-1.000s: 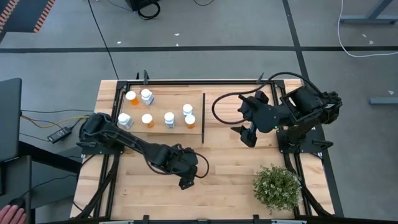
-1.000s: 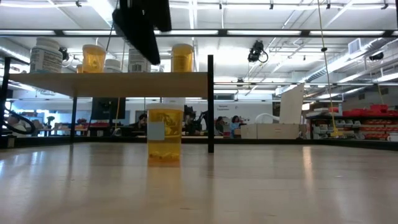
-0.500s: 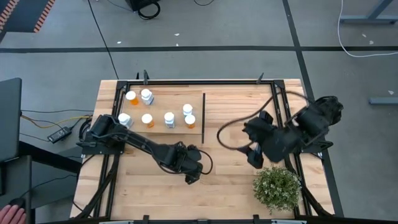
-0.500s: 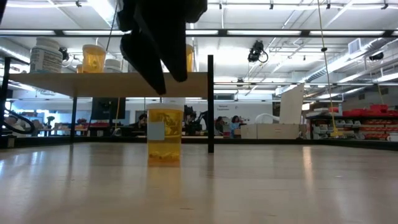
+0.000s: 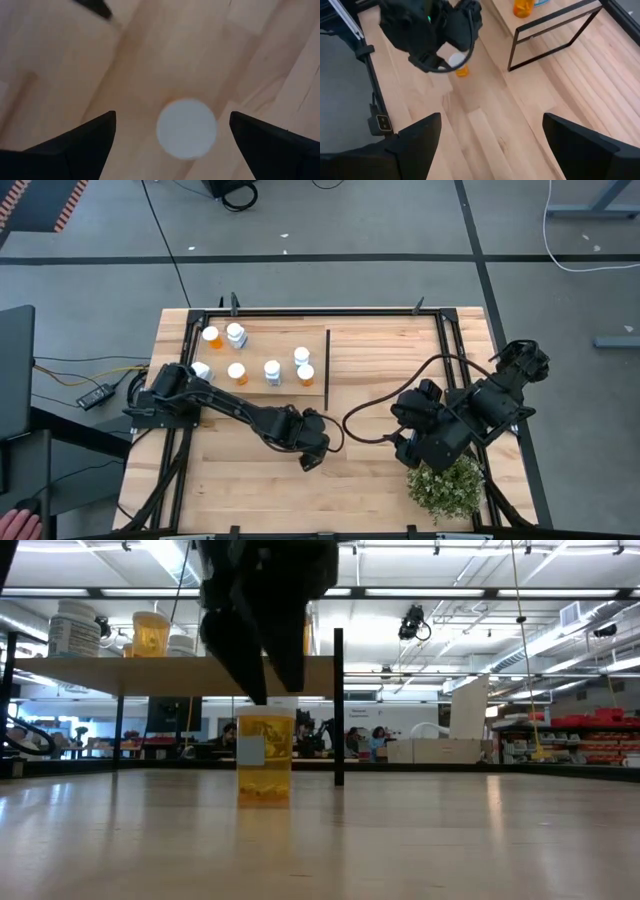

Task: Pick and place medicine bottles onto shelf by color
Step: Put the orange pill bottle on the shelf

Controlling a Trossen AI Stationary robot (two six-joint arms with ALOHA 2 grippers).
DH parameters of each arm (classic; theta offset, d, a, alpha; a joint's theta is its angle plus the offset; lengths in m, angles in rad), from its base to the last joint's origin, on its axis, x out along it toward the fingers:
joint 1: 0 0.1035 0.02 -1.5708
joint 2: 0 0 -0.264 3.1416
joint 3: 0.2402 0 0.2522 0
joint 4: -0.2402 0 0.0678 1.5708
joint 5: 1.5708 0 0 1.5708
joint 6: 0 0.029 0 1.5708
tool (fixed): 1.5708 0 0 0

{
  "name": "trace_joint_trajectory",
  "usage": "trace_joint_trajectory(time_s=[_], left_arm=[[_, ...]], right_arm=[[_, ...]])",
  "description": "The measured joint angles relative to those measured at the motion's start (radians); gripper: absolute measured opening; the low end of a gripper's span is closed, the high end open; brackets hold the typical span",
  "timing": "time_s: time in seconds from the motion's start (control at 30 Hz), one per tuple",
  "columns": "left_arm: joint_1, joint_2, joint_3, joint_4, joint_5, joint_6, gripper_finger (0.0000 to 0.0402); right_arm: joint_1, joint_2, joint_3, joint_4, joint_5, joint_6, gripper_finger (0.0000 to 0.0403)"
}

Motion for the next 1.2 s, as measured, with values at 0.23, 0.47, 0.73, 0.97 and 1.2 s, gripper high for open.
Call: trace_joint_trajectory(time_s=[0.23,0.47,0.73,0.97,1.2], left_arm=[[0.000,0.054,-0.001,-0.005,0.075,-0.017,0.0396],[0.005,0.061,0.001,0.014,0.067,-0.046,0.0396],[0.010,0.061,0.001,0.019,0.067,-0.048,0.0366],[0.010,0.061,0.001,0.016,0.068,-0.046,0.0323],[0.010,0.061,0.001,0.016,0.068,-0.045,0.0299]], right_arm=[[0.001,-0.001,0.001,0.007,0.003,-0.002,0.0355],[0.001,-0.001,0.002,0.005,0.015,-0.019,0.0355],[0.001,-0.001,0.002,0.004,0.019,-0.022,0.0355],[0.001,-0.001,0.002,0.004,0.019,-0.029,0.0355],[0.001,-0.001,0.002,0.004,0.019,-0.038,0.0355]])
